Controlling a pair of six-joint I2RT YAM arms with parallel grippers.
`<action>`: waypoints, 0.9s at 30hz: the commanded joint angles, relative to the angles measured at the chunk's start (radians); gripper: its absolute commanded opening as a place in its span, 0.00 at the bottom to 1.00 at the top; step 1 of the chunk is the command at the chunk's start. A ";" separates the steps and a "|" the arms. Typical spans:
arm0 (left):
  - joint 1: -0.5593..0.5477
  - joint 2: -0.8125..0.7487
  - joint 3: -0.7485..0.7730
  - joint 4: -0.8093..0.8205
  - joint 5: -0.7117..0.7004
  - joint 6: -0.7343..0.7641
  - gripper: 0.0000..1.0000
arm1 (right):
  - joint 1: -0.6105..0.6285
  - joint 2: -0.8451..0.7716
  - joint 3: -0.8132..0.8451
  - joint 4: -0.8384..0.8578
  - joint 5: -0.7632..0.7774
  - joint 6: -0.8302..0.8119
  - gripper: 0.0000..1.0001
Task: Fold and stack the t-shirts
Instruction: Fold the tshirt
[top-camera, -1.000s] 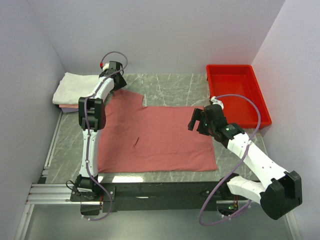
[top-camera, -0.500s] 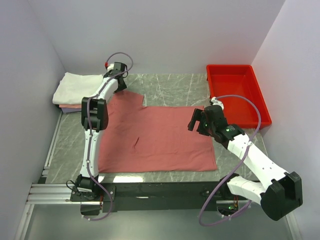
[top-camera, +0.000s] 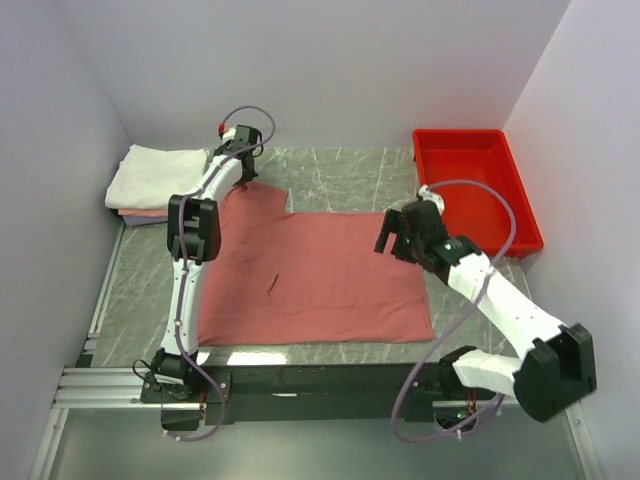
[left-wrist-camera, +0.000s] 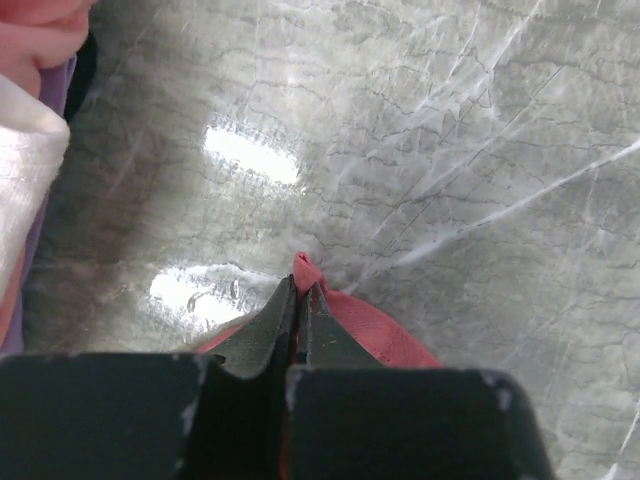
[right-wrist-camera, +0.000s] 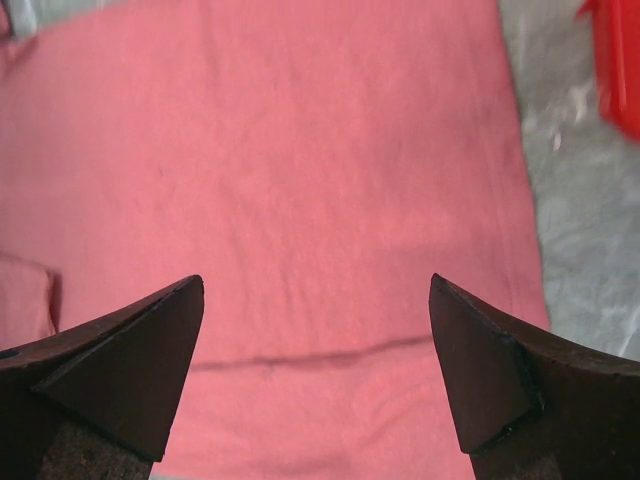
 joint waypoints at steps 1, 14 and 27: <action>0.006 -0.063 -0.044 0.009 0.004 0.017 0.00 | -0.016 0.102 0.140 0.002 0.096 -0.001 0.99; 0.000 -0.309 -0.297 0.165 0.029 0.016 0.00 | -0.073 0.779 0.876 -0.277 0.330 0.059 0.96; -0.009 -0.419 -0.448 0.219 0.029 0.006 0.00 | -0.096 1.124 1.155 -0.423 0.439 0.056 0.93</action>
